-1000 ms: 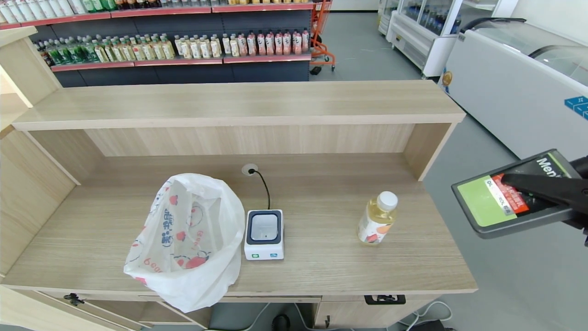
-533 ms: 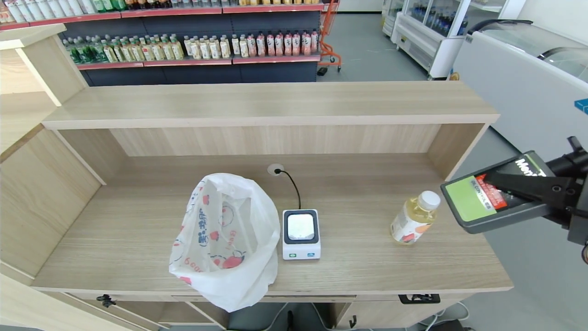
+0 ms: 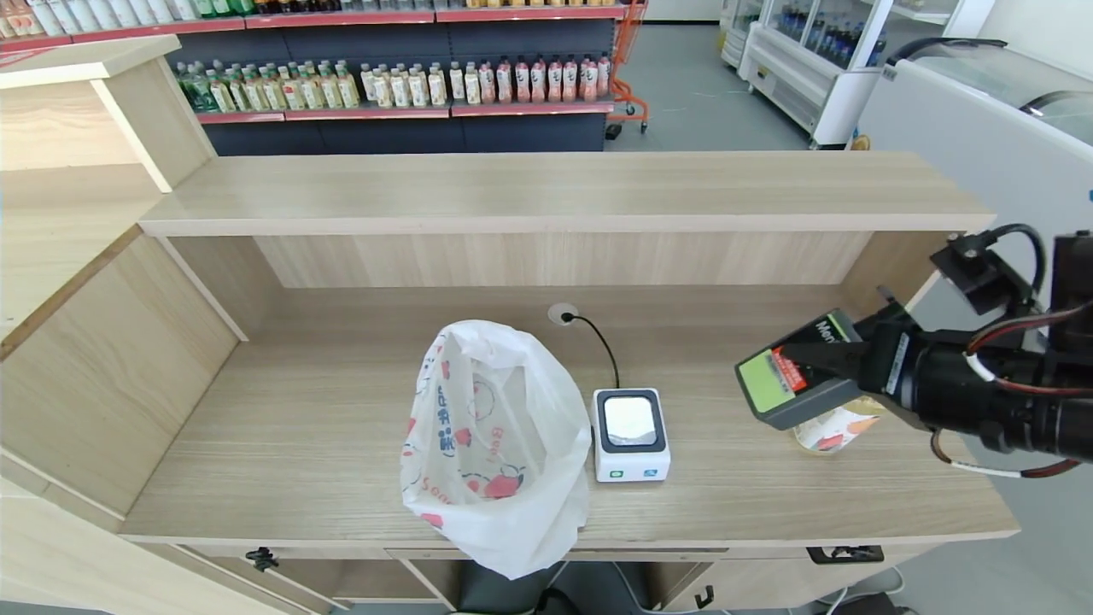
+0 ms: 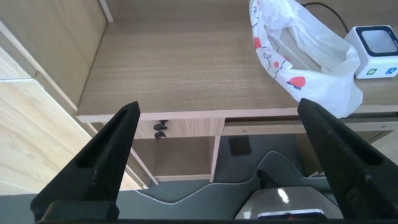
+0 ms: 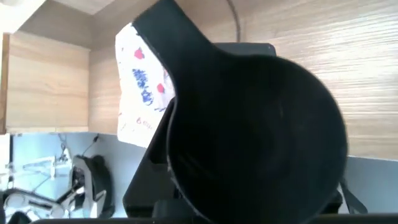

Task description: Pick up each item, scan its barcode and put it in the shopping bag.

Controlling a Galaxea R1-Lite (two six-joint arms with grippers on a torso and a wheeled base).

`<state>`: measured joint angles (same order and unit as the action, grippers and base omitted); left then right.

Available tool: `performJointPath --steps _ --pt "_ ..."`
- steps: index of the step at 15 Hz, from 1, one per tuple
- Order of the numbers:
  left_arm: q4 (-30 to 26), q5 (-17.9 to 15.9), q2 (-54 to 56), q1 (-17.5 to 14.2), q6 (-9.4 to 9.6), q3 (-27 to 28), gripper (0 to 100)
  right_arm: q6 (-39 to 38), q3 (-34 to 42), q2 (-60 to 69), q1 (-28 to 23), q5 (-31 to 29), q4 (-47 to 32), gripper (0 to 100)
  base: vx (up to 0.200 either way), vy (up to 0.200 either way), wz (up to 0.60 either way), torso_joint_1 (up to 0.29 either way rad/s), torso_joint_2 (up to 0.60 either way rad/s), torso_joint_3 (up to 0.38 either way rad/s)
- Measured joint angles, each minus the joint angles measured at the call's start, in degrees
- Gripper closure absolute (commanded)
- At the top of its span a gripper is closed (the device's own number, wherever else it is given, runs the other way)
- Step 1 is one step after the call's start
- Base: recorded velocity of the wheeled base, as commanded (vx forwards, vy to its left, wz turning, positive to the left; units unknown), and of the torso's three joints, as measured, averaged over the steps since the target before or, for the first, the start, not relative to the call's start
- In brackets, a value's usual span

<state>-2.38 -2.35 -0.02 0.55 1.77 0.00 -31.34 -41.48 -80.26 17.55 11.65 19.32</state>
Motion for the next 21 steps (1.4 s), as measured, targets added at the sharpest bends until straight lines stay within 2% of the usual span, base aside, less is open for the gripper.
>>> performJointPath --steps 4,6,10,21 --pt "0.0 0.0 0.0 0.0 0.06 0.0 0 5.3 -0.2 -8.0 0.2 1.3 3.1 100 0.000 0.000 0.00 0.000 0.00 0.000" --pt "0.0 0.0 0.0 0.0 0.04 0.0 0 5.6 -0.2 -11.3 0.4 1.5 4.2 100 0.000 0.000 0.00 0.000 0.00 0.000" --pt "0.0 0.0 0.0 0.0 0.00 0.0 0 7.3 -0.5 -18.5 2.7 1.5 13.2 100 0.000 0.000 0.00 0.000 0.00 0.000" --pt "0.0 0.0 0.0 0.0 0.00 0.0 0 10.7 -5.0 -26.8 5.1 1.1 14.4 100 0.000 0.000 0.00 0.000 0.00 0.000"
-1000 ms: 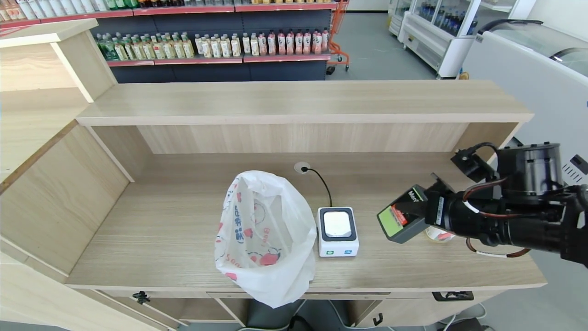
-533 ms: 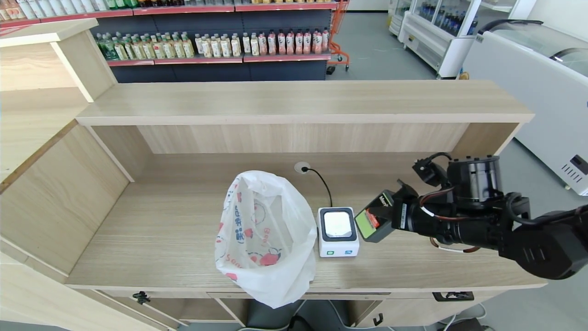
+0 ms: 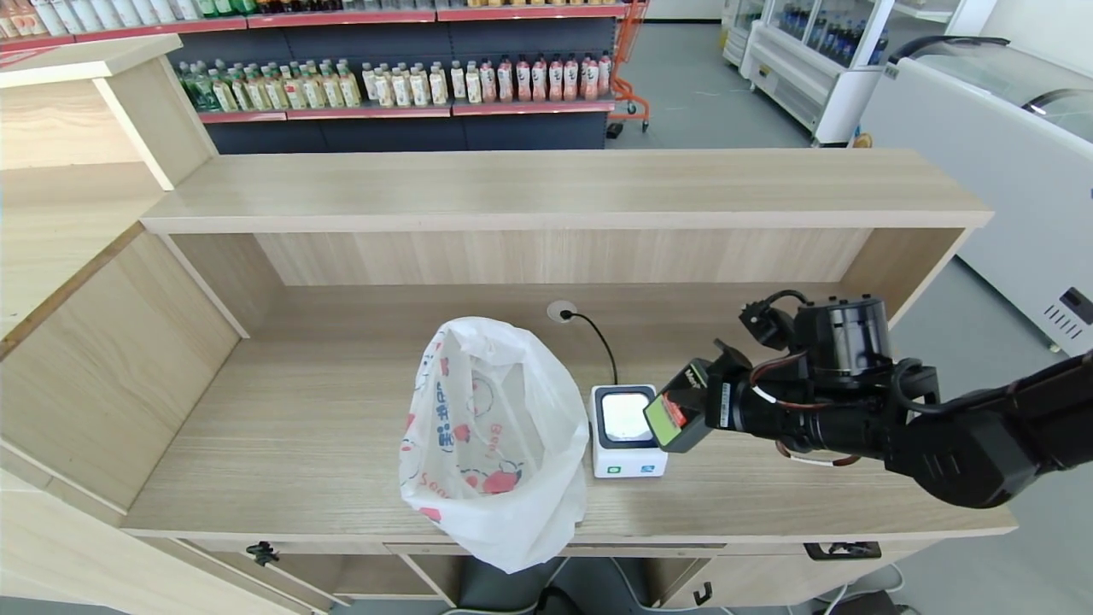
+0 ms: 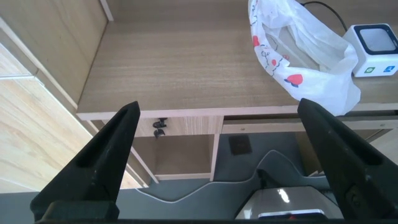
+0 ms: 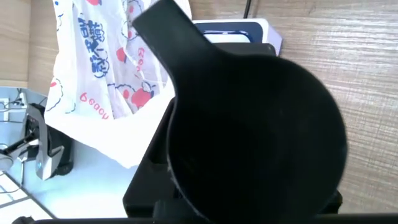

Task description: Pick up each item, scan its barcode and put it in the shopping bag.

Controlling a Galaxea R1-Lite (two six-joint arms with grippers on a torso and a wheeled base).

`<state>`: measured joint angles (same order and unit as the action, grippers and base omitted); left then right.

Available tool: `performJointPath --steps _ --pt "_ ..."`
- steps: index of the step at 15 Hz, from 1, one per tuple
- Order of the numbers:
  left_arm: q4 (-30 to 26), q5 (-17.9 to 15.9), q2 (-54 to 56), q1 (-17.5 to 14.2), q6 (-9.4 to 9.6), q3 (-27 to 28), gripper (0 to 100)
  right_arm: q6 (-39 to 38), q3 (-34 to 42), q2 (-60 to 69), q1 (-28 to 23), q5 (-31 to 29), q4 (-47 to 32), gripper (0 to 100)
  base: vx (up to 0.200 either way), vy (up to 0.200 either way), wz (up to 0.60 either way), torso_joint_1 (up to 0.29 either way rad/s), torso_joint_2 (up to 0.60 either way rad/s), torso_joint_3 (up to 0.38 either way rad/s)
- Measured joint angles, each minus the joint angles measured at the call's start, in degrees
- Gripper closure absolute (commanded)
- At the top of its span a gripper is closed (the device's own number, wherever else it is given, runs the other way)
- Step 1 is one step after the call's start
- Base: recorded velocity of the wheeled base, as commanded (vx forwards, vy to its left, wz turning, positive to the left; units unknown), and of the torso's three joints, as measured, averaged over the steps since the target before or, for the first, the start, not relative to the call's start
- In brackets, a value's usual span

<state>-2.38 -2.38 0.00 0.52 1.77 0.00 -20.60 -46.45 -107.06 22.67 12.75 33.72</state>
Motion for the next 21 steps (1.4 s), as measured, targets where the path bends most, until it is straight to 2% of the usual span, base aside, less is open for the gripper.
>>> performJointPath --steps 7,21 --pt "0.0 0.0 0.0 0.0 0.00 0.0 0 0.0 -1.5 -3.1 1.5 -0.1 1.5 100 0.000 0.000 0.00 0.000 0.00 0.000" --pt "0.0 0.0 0.0 0.0 0.06 0.0 0 -0.4 -2.9 -10.3 2.7 -0.5 10.1 100 0.000 0.000 0.00 0.000 0.00 0.000"
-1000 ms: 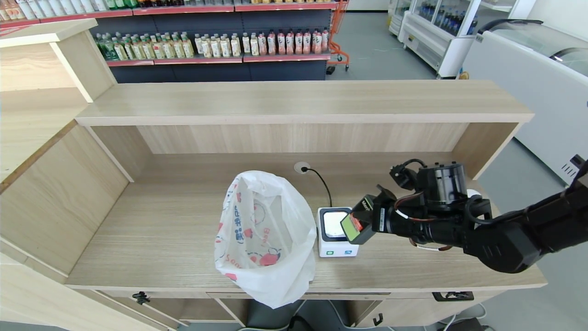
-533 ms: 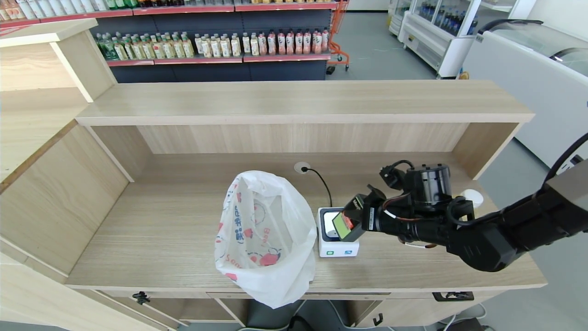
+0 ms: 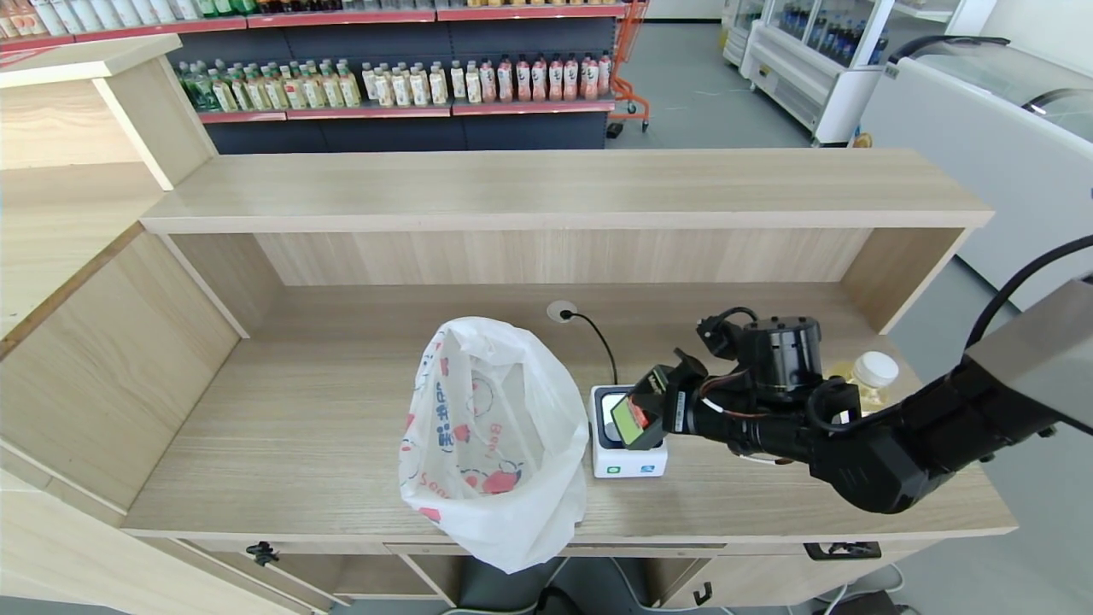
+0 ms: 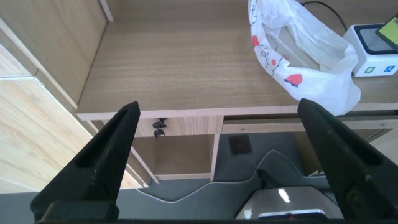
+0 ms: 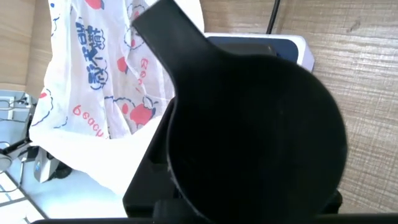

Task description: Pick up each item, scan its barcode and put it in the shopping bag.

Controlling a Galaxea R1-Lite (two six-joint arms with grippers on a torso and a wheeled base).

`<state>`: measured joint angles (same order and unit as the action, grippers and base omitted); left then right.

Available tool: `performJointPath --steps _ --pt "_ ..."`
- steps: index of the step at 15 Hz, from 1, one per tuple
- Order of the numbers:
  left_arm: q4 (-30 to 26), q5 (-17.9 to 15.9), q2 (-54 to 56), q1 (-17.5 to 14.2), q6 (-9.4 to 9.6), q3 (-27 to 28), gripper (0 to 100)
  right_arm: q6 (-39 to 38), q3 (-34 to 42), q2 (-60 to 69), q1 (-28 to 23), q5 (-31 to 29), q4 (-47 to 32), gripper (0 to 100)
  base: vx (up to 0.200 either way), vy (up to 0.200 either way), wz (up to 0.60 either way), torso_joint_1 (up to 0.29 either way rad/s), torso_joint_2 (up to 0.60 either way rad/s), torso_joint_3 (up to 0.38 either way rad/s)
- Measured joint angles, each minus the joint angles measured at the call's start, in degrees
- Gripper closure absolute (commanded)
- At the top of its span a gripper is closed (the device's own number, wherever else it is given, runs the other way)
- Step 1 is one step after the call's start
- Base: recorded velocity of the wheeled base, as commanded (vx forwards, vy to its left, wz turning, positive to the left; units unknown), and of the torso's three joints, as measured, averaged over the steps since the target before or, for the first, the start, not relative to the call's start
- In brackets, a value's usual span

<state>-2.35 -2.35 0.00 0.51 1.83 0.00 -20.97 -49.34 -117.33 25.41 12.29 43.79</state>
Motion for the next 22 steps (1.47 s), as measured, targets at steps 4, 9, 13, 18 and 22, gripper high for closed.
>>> performJointPath --steps 4,9,13,18,22 --pt "0.0 0.0 0.0 0.0 0.02 0.0 0 -0.4 -0.1 -0.9 0.6 -0.8 4.0 100 0.000 0.000 0.00 0.000 0.00 0.000" --pt "0.0 0.0 0.0 0.0 0.02 0.0 0 -0.5 -0.4 -3.5 0.7 -0.8 6.3 100 0.000 0.000 0.00 0.000 0.00 0.000" --pt "0.0 0.0 0.0 0.0 0.00 0.0 0 -2.0 -1.2 -4.5 1.4 -0.9 7.4 100 0.000 0.000 0.00 0.000 0.00 0.000" --pt "0.0 0.0 0.0 0.0 0.02 0.0 0 -2.0 -1.2 -5.4 1.7 -0.9 9.4 100 0.000 0.000 0.00 0.000 0.00 0.000" --pt "0.0 0.0 0.0 0.0 -0.06 0.0 0 -1.3 0.6 -3.6 1.1 -5.3 13.6 100 0.000 0.000 0.00 0.000 0.00 0.000"
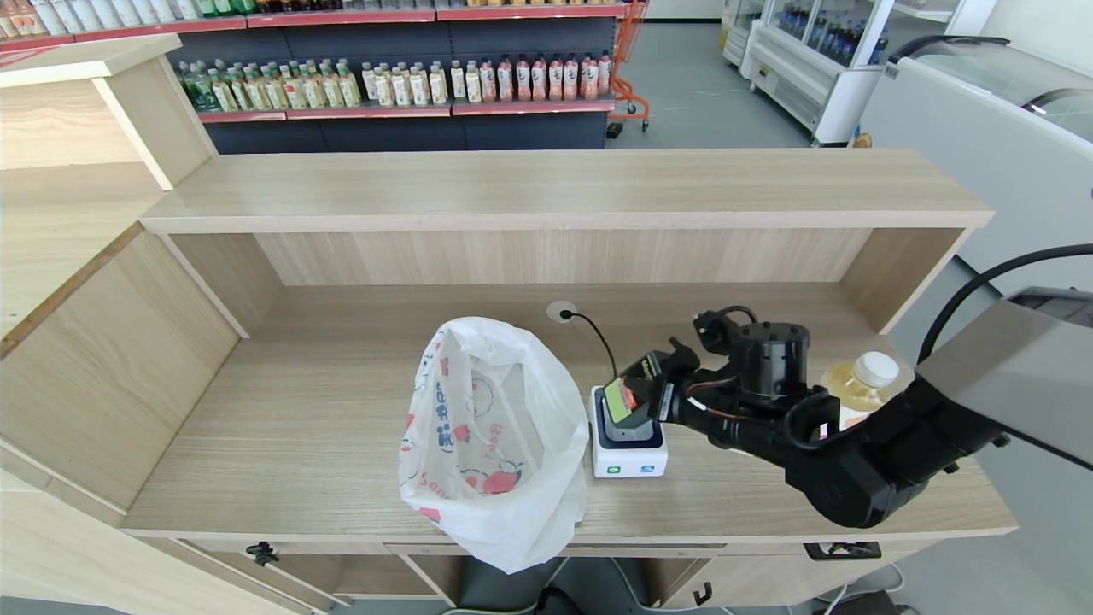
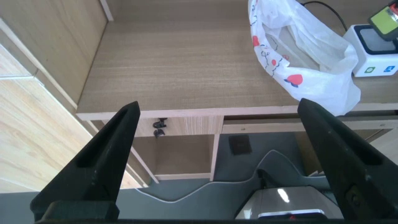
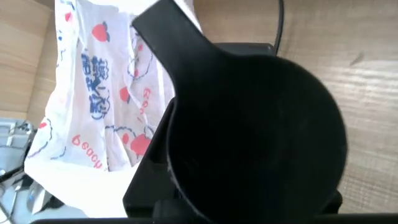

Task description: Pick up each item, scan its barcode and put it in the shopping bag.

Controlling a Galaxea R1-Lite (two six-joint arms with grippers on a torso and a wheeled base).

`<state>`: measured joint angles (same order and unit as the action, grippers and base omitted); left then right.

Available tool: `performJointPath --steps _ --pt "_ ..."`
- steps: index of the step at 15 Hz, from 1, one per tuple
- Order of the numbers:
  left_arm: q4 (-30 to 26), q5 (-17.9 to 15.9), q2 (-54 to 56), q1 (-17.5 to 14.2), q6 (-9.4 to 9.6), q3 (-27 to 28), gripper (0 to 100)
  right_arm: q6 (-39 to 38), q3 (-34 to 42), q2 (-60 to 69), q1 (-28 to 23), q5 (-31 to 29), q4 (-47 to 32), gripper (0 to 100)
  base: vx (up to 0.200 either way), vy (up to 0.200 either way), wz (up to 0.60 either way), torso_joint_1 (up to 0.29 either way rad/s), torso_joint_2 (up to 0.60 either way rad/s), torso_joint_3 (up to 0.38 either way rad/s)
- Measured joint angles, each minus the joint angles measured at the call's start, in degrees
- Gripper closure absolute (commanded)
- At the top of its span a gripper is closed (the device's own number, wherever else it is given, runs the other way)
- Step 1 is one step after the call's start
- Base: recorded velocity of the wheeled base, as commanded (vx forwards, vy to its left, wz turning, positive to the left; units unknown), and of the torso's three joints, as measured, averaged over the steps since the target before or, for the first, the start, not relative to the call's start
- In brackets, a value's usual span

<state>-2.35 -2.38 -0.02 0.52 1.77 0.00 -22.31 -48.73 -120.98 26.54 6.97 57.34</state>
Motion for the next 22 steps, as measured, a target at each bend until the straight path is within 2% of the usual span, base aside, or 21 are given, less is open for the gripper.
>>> performJointPath --steps 5,8,13,17,22 --pt "0.0 0.0 0.0 0.0 0.57 0.0 0 7.8 6.8 8.6 -2.5 -1.9 6.0 100 0.000 0.160 0.00 0.003 0.00 0.003" --pt "0.0 0.0 0.0 0.0 0.55 0.0 0 11.6 9.4 13.8 -1.3 -1.3 5.8 100 0.000 0.200 0.00 0.004 0.00 -0.001" --pt "0.0 0.0 0.0 0.0 0.50 0.0 0 13.6 4.7 12.2 1.7 -1.4 3.7 100 0.000 0.200 0.00 0.001 0.00 0.000" --pt "0.0 0.0 0.0 0.0 0.15 0.0 0 15.2 -0.1 5.3 2.8 -1.2 3.6 100 0.000 0.000 0.00 0.000 0.00 0.000" --pt "0.0 0.0 0.0 0.0 0.15 0.0 0 16.8 0.7 -1.0 4.0 0.2 4.4 100 0.000 0.000 0.00 0.000 0.00 0.000"
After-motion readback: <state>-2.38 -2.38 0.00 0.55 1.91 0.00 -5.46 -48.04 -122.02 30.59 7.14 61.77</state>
